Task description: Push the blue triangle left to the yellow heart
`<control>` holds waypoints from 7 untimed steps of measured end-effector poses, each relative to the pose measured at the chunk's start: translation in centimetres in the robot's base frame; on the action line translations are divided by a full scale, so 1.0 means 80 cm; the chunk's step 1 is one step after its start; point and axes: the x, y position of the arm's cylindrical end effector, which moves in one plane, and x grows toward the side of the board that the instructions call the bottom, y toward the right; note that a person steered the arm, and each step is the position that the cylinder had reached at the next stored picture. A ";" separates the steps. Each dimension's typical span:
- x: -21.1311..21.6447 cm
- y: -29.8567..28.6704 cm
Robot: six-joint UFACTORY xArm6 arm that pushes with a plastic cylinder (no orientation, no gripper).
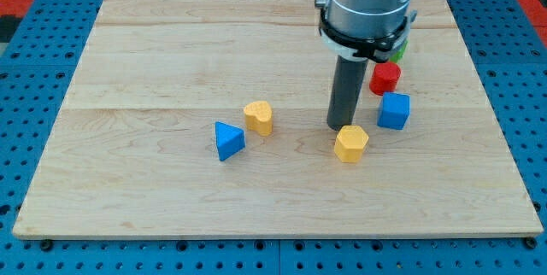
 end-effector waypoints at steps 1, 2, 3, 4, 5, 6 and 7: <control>0.015 -0.031; 0.031 -0.045; 0.033 -0.046; 0.045 -0.046; 0.068 -0.077; 0.059 -0.158; 0.023 -0.179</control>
